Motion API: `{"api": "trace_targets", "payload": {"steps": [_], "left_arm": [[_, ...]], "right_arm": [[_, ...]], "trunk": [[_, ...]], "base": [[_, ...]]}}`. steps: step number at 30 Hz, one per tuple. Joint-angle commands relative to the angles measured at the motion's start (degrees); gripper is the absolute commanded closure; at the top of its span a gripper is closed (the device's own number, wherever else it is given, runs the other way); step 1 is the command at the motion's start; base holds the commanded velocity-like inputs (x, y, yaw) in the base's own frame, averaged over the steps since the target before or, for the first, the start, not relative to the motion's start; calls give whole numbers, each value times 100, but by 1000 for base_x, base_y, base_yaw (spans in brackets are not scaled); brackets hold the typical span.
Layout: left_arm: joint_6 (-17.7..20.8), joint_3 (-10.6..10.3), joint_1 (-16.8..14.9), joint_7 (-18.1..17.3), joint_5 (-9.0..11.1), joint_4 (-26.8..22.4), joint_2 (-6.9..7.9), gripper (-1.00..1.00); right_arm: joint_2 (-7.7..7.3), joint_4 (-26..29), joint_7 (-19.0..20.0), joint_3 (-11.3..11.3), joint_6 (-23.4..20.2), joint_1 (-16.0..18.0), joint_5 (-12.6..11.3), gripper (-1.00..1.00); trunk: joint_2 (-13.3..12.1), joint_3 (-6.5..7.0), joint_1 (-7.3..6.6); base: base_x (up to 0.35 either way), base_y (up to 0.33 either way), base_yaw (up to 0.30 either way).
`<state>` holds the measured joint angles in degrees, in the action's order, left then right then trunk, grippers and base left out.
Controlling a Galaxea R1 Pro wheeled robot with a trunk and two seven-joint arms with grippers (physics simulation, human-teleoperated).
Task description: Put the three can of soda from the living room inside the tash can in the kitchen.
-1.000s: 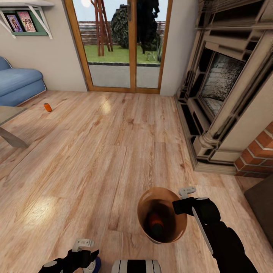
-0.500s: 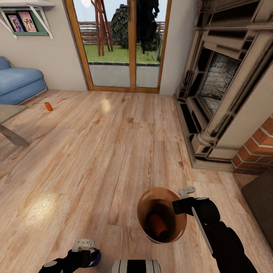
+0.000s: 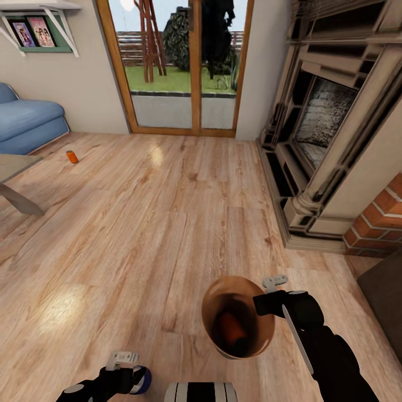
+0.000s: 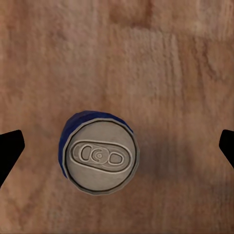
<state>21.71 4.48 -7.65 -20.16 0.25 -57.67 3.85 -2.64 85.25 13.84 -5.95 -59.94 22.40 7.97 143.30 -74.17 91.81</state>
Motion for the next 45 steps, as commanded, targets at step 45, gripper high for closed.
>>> {"api": "trace_targets", "payload": {"steps": [45], "left_arm": [[1, -2, 0, -6, 2, -39, -3, -100]], "right_arm": [[-3, 50, -4, -3, -6, -25, -77, 100]], "trunk": [[26, -459, 49]], "base": [[8, 0, 0]]}}
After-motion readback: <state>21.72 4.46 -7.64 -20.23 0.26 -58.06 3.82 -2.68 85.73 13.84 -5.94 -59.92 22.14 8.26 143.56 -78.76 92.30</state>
